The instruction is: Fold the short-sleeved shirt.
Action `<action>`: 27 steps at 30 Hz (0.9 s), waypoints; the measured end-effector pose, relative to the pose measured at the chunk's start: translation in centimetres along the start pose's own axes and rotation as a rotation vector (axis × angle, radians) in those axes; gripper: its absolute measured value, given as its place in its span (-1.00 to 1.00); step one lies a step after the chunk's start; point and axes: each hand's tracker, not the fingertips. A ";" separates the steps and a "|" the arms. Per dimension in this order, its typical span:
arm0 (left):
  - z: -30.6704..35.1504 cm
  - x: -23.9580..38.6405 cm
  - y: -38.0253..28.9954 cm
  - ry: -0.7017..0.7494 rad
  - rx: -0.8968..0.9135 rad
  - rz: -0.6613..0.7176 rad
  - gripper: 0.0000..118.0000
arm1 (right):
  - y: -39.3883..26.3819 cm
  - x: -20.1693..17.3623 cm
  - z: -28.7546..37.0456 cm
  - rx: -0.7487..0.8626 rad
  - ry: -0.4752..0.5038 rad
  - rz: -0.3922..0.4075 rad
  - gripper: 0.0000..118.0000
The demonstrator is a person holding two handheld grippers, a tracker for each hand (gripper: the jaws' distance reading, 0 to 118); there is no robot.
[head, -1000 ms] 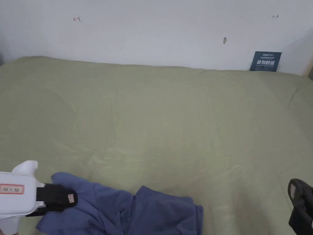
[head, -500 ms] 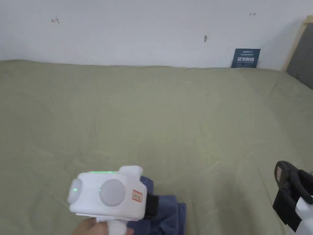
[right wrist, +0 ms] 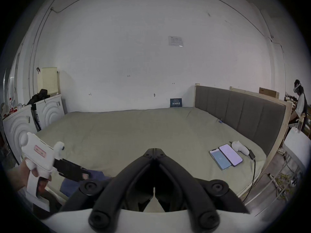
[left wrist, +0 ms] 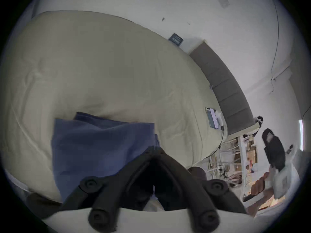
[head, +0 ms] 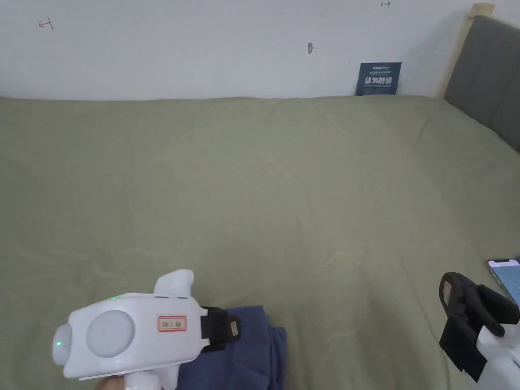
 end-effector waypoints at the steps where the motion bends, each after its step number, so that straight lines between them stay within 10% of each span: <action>1: 0.3 -0.9 -0.2 -0.049 -0.022 0.007 -1.00 | -0.1 -0.1 -0.1 -0.004 0.002 0.001 -1.00; 9: -5.6 -4.6 -4.7 -0.322 -0.179 0.189 -1.00 | -1.0 -1.4 -0.4 -0.057 0.020 0.014 -1.00; 17: -8.1 -5.6 -5.9 -0.288 -0.178 0.202 -1.00 | -3.3 -2.0 -1.8 -0.186 0.087 0.004 -1.00; 27: 3.6 -7.0 -1.9 -0.223 0.013 0.064 -1.00 | -6.7 -4.3 -11.2 -0.511 0.639 -0.312 -1.00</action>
